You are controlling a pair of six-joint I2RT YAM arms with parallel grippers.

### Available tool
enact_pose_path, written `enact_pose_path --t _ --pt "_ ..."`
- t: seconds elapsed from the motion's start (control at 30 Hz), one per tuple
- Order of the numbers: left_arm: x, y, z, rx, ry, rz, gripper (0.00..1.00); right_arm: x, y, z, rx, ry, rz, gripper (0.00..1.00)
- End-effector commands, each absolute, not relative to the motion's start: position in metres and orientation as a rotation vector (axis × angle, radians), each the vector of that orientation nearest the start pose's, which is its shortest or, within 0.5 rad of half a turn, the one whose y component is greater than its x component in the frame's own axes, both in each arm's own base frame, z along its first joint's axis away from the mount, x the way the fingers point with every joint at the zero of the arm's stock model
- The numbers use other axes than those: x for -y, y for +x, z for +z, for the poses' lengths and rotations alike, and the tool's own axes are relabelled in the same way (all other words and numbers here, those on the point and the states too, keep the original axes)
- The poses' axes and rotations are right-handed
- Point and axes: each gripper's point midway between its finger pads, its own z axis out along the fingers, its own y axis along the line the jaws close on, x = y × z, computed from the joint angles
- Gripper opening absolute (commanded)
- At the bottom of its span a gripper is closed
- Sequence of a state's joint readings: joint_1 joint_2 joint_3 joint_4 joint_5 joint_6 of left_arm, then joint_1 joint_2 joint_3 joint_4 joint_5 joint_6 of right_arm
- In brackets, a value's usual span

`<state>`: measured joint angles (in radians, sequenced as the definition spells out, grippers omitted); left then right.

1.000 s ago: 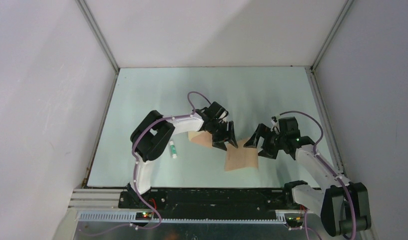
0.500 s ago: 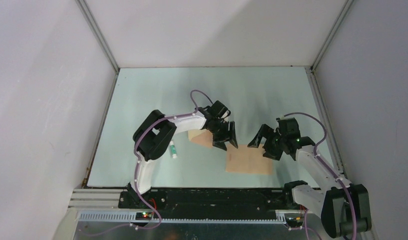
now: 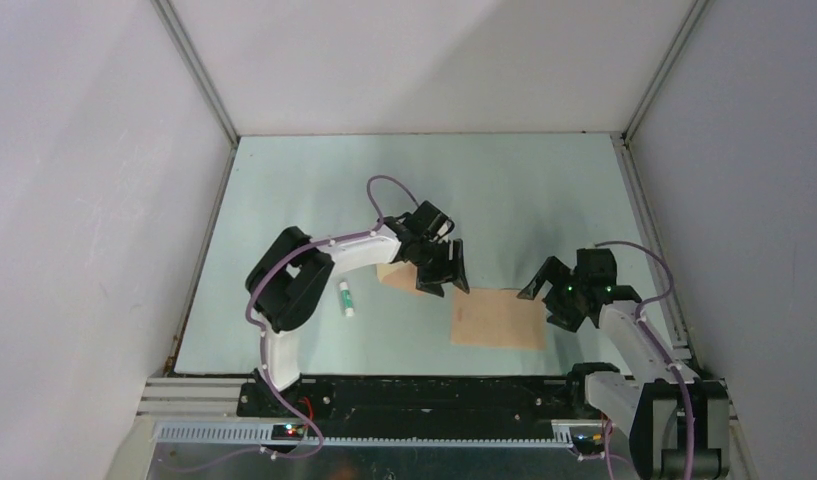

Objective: Place the letter into the envelope and seal it
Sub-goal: Fold the letter at the center of the board.

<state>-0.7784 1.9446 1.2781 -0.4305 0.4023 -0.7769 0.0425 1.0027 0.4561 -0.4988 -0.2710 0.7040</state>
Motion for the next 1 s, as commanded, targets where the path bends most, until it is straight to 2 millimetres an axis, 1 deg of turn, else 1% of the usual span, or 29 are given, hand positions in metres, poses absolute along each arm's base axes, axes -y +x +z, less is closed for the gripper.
enact_pose_path --t 0.0,0.03,0.07,0.1,0.13,0.17,0.2,0.23,0.27,0.3,0.33,0.47,0.57,0.63,0.97 --pt "0.388 0.241 0.081 -2.776 0.247 -1.1 0.72 -0.066 0.197 0.027 -2.585 0.808 0.573 0.99" --pt "0.394 0.239 0.081 -2.77 0.262 -1.138 0.72 -0.065 0.197 0.026 -2.589 0.807 0.574 0.99" --pt "0.399 0.234 0.077 -2.796 0.263 -1.189 0.72 -0.067 0.195 0.023 -2.599 0.807 0.591 0.99" --pt "0.405 0.232 0.078 -2.792 0.276 -1.239 0.72 -0.068 0.194 0.02 -2.606 0.81 0.6 0.99" --pt "0.407 0.231 0.068 -2.818 0.261 -1.241 0.72 -0.071 0.196 0.02 -2.601 0.803 0.625 0.99" --pt "0.408 0.231 0.065 -2.829 0.26 -1.243 0.71 -0.073 0.194 0.016 -2.615 0.811 0.637 0.99" --pt "0.407 0.23 0.054 -2.859 0.25 -1.226 0.71 -0.077 0.196 0.017 -2.607 0.797 0.676 0.99" --pt "0.407 0.231 0.051 -2.868 0.25 -1.216 0.71 -0.08 0.195 0.015 -2.616 0.801 0.695 0.99" --pt "0.404 0.228 0.039 -2.908 0.239 -1.186 0.71 -0.084 0.196 0.016 -2.609 0.788 0.73 0.99" --pt "0.405 0.229 0.037 -2.916 0.244 -1.174 0.71 -0.089 0.195 0.016 -2.617 0.782 0.76 0.99" --pt "0.401 0.227 0.028 -2.952 0.235 -1.142 0.71 -0.093 0.196 0.017 -2.615 0.771 0.778 0.99" --pt "0.392 0.226 0.013 -3.004 0.228 -1.042 0.71 -0.101 0.197 0.023 -2.603 0.749 0.831 0.99" --pt "0.387 0.226 0.007 -3.022 0.223 -0.995 0.71 -0.106 0.199 0.029 -2.584 0.744 0.879 0.99" --pt "0.386 0.226 0.005 -3.032 0.218 -0.98 0.71 -0.114 0.198 0.034 -2.58 0.715 0.917 0.99" --pt "0.385 0.226 0.002 -3.033 0.214 -0.971 0.71 -0.142 0.197 0.059 -2.533 0.626 1.058 0.99"
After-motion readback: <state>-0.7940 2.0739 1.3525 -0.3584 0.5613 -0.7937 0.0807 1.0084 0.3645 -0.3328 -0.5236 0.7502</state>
